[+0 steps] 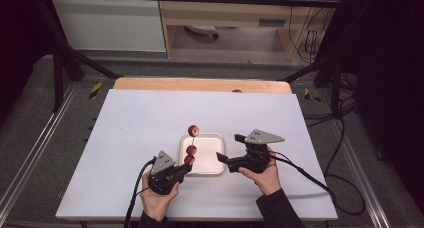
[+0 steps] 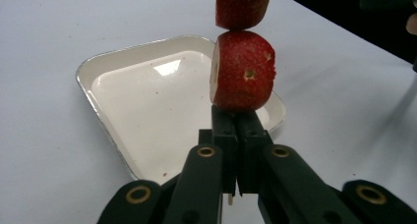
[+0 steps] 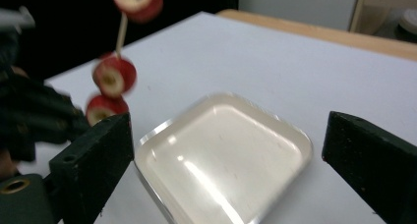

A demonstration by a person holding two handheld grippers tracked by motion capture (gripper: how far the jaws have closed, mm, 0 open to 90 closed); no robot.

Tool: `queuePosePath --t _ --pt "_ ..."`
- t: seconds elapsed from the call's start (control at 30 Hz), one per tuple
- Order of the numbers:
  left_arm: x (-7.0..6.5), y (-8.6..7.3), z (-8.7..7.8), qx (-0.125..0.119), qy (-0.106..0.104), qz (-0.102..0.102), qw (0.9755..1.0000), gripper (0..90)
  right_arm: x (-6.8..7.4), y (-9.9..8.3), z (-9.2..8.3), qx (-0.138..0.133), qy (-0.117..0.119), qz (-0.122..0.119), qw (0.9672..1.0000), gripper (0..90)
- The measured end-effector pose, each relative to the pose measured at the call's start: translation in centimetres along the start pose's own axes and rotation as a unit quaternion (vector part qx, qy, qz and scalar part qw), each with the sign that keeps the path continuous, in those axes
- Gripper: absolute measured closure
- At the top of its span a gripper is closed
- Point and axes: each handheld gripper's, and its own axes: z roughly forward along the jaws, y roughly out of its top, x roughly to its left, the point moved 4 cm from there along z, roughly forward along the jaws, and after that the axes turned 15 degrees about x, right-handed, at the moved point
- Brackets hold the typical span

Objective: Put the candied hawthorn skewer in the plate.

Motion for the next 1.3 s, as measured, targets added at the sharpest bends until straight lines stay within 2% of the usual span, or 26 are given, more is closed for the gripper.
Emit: queuePosePath --t 0.2,0.37,0.5,0.6,0.7,0.77,0.83,0.97,1.03,1.23,1.3 --pt "0.6 1.1 0.0 0.031 0.025 0.013 0.9991 88.7 -1.8 -3.2 -0.6 0.052 -0.021 0.004 0.9984 1.1" --pt "0.9 2.3 0.6 0.068 0.045 0.023 0.9964 88.6 -3.2 -5.3 -1.5 0.073 -0.032 0.018 0.9966 0.8" --pt "0.9 2.8 2.1 0.111 0.059 0.031 0.9915 88.6 -3.9 -6.6 -2.2 0.074 -0.033 0.03 0.9963 0.8" --pt "0.9 2.7 3.6 0.149 0.066 0.03 0.9861 88.6 -4.2 -7.5 -2.7 0.078 -0.035 0.015 0.9962 0.7" --pt "0.8 2.4 4.8 0.182 0.074 0.03 0.9801 88.6 -4.4 -8.2 -3.1 0.08 -0.033 0.014 0.9961 0.7" --pt "0.8 2.3 5.2 0.189 0.085 0.032 0.9777 88.4 -4.5 -8.4 -3.3 0.083 -0.035 0.015 0.9958 0.8" --pt "0.7 2.4 5.4 0.197 0.086 0.031 0.9761 88.4 -4.6 -8.6 -3.4 0.081 -0.031 0.02 0.996 1.2" --pt "0.8 2.7 6.2 0.229 0.092 0.037 0.9682 88.3 -4.7 -8.8 -3.3 0.085 -0.031 0.021 0.9957 1.2" --pt "1.0 2.8 6.3 0.231 0.093 0.038 0.9679 88.2 -4.7 -8.8 -3.2 0.087 -0.029 0.022 0.9956 1.5" --pt "1.1 3.2 6.5 0.25 0.099 0.048 0.9619 87.9 -5.0 -9.1 -3.0 0.091 -0.032 0.024 0.9951 1.5" --pt "1.1 3.2 6.5 0.249 0.098 0.049 0.9622 86.8 -5.1 -9.2 -3.0 0.093 -0.034 0.023 0.9949 1.6"
